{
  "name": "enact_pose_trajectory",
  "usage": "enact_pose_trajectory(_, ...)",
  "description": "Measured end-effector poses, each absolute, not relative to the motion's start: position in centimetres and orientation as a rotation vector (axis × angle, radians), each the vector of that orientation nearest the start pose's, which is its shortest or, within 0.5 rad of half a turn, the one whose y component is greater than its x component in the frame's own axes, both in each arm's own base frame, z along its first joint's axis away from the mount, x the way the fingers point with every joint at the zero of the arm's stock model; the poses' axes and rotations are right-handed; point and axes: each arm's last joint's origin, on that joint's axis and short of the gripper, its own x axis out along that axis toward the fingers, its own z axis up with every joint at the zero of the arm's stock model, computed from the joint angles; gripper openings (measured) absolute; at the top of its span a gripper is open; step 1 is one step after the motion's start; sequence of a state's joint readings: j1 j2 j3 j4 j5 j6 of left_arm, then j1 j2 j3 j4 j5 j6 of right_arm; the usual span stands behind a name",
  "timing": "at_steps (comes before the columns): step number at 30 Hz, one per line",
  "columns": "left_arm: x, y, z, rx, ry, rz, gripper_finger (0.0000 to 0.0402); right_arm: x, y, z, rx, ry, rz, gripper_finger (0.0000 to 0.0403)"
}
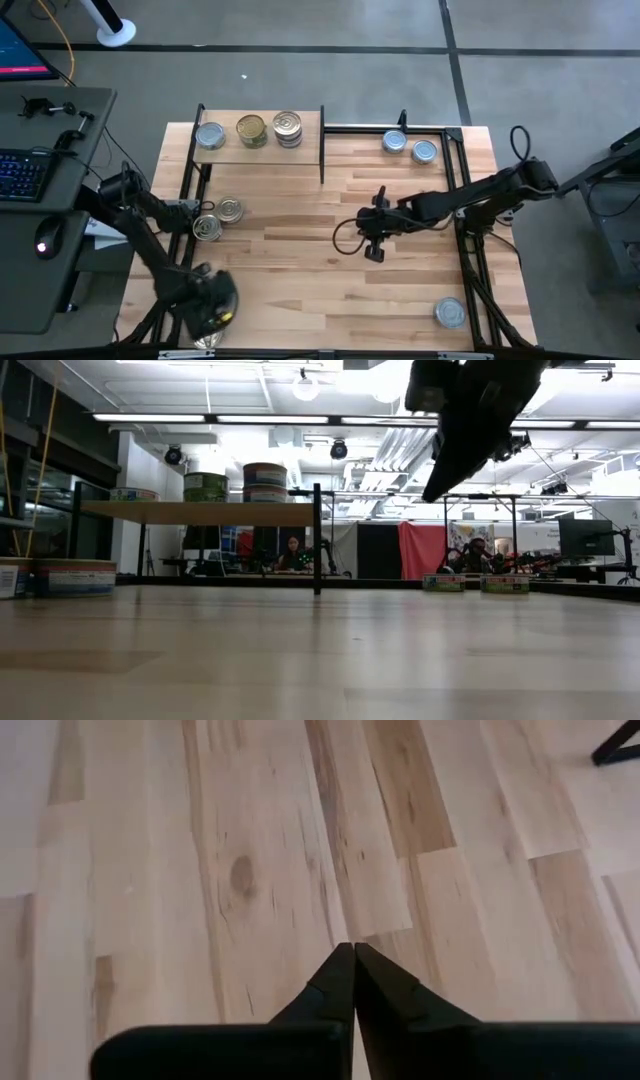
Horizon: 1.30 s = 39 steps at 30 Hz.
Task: Stack canned seafood by type on shelf
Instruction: Stack the green-white tuna can on top of the green-white tuna can on the shelf
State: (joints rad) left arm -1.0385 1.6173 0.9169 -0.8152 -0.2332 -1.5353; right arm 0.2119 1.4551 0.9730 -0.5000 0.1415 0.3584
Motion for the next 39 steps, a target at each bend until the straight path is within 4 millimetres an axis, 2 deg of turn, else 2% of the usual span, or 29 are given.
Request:
enact_pose_trajectory(5, 18.1, -19.5, 15.9, -0.173, 1.095, 0.411, 0.0000, 27.6, 5.4, 23.7, 0.171, 0.932, -0.109, 0.0000)
enact_pose_trajectory(10, 23.7, -16.4, 15.3, -0.053, 0.962, 0.407, 0.0000, 27.4, 5.4, 23.9, 0.195, 0.920, -0.118, 0.0000)
enact_pose_trajectory(16, 31.2, -12.6, 13.8, 0.019, 0.859, 0.171, 0.0000, 27.4, 5.4, 24.0, 0.241, 0.916, -0.135, 0.0000)
enact_pose_trajectory(18, 33.1, -11.5, 15.5, -0.005, 0.833, 0.109, 0.0000, 27.4, 5.4, 24.1, 0.258, 0.909, -0.139, 0.0000)
enact_pose_trajectory(20, 33.9, -10.5, 18.2, -0.018, 0.828, 0.059, 0.0000, 27.3, 5.4, 24.3, 0.266, 0.902, -0.137, 0.0000)
enact_pose_trajectory(23, 32.5, -9.7, 20.7, 0.042, 0.923, 0.016, 0.0000, 27.2, 5.5, 24.4, 0.291, 0.899, -0.126, 0.0000)
enact_pose_trajectory(27, 28.0, -9.3, 22.0, 0.049, 1.085, 0.035, 0.0000, 27.2, 5.5, 24.5, 0.318, 0.903, -0.109, 0.0000)
enact_pose_trajectory(35, 18.1, -10.4, 20.3, -0.258, 1.318, 0.147, 0.0000, 27.4, 5.6, 24.6, 0.309, 0.885, -0.093, 0.0000)
enact_pose_trajectory(39, 15.3, -11.1, 19.1, -0.275, 1.367, 0.128, 0.0000, 27.4, 5.5, 24.6, 0.298, 0.873, -0.109, 0.0000)
